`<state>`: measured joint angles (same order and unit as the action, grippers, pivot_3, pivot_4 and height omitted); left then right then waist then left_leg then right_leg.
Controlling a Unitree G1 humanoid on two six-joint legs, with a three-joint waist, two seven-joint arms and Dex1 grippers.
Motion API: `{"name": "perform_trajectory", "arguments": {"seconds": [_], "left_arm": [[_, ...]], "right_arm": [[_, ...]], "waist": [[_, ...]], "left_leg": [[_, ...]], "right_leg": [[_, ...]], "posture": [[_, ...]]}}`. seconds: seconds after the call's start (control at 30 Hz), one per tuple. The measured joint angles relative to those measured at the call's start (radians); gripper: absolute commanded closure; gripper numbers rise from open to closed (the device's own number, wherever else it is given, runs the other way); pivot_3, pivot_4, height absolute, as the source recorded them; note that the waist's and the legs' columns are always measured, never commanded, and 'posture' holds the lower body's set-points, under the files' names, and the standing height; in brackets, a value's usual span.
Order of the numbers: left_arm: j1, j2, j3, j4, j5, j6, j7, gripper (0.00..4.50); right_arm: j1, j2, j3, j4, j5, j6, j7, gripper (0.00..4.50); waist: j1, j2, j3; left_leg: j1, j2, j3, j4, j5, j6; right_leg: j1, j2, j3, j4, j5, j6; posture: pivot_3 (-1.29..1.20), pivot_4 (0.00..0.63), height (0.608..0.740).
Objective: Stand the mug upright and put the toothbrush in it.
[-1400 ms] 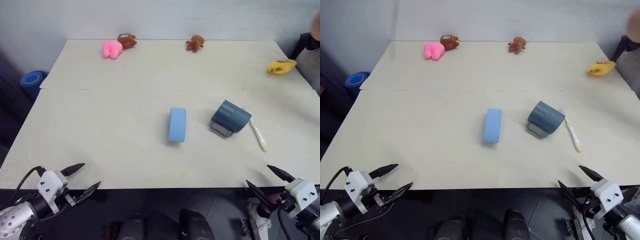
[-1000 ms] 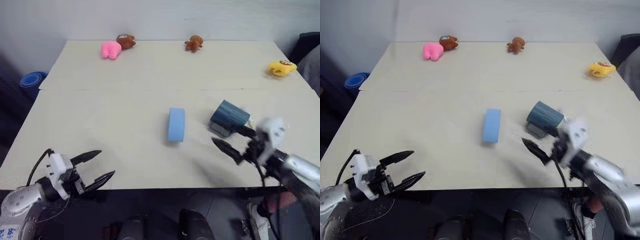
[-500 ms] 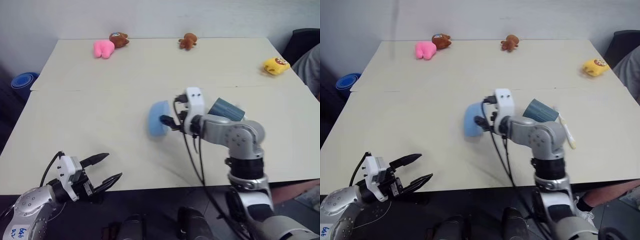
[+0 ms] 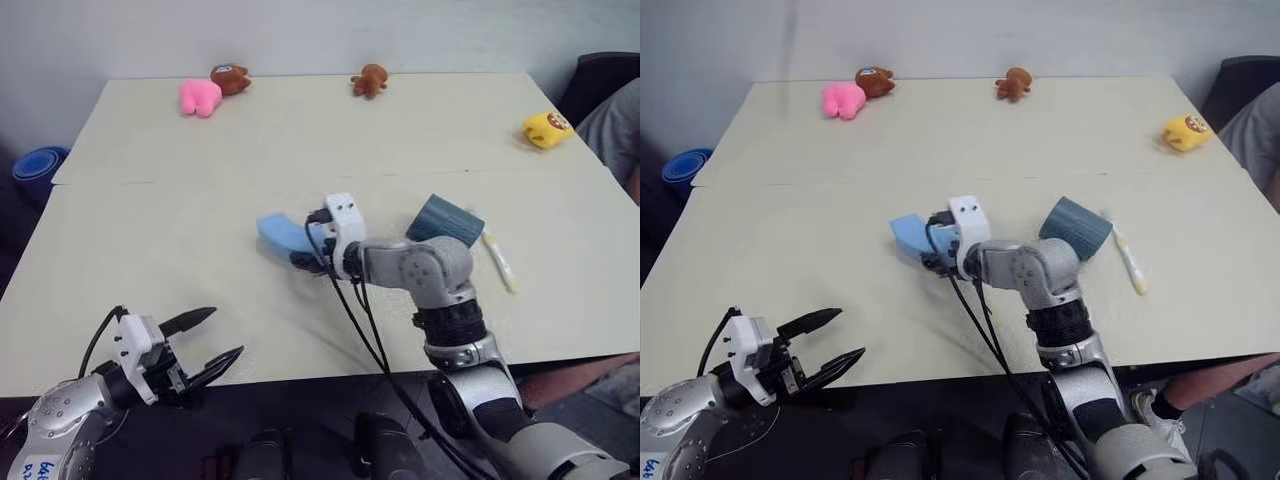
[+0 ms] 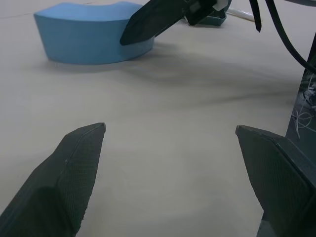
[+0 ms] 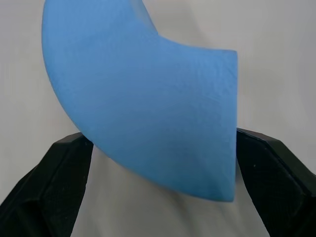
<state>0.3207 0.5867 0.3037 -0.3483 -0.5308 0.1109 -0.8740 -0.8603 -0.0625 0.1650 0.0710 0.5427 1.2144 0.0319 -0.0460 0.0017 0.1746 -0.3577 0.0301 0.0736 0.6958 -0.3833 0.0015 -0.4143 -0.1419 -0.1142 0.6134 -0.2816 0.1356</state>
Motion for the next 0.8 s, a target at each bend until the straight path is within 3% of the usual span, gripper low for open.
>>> {"name": "perform_trajectory", "arguments": {"seconds": [0.1,0.27,0.33,0.57,0.7,0.8], "left_arm": [[-0.004,-0.001,-0.001,0.003,0.004,-0.002,0.002,0.0],[-0.007,-0.001,-0.001,0.006,0.008,-0.003,0.003,0.0],[-0.008,-0.005,-0.001,0.008,0.009,-0.004,0.004,0.0],[-0.039,-0.023,-0.016,0.012,0.025,-0.017,0.008,0.0],[-0.06,-0.029,-0.03,0.016,0.021,-0.019,-0.002,0.0],[-0.113,-0.034,-0.049,0.012,0.0,-0.002,-0.009,0.0]], "right_arm": [[-0.005,-0.031,0.107,0.038,-0.077,-0.134,0.124,1.34],[-0.015,-0.059,0.124,0.089,-0.154,-0.223,0.21,2.79],[-0.015,-0.077,0.123,0.091,-0.173,-0.237,0.239,3.17],[0.13,-0.22,0.053,-0.093,-0.152,-0.326,0.41,3.49],[0.181,-0.374,-0.169,-0.269,-0.063,-0.411,0.527,3.49],[0.248,-0.576,-0.376,-0.287,-0.032,-0.441,0.579,3.49]], "waist": [[-0.006,0.0,0.0],[-0.006,0.0,0.0],[-0.007,0.0,0.0],[0.012,0.0,0.0],[0.024,0.001,0.001],[0.041,0.0,0.0]], "left_leg": [[0.0,0.0,0.0,0.0,0.0,0.0],[0.0,0.0,0.0,0.0,0.0,0.0],[0.0,0.0,0.0,0.0,0.0,0.0],[-0.002,0.0,-0.001,0.0,0.0,0.0],[-0.003,0.0,-0.001,0.001,0.0,0.0],[-0.002,0.0,-0.001,0.002,-0.001,0.001]], "right_leg": [[0.0,0.0,0.0,-0.001,0.0,0.0],[0.0,0.0,0.0,-0.001,0.0,0.0],[0.0,0.0,0.0,-0.001,0.0,0.0],[0.0,0.0,-0.001,-0.004,0.0,0.0],[0.001,0.0,-0.001,-0.006,0.0,0.0],[0.003,0.0,-0.002,-0.007,0.0,0.001]], "posture": [[0.0,0.15,0.74],[0.0,0.15,0.74],[0.0,0.15,0.74],[0.0,0.15,0.74],[0.0,0.15,0.74],[0.0,0.15,0.74]]}}
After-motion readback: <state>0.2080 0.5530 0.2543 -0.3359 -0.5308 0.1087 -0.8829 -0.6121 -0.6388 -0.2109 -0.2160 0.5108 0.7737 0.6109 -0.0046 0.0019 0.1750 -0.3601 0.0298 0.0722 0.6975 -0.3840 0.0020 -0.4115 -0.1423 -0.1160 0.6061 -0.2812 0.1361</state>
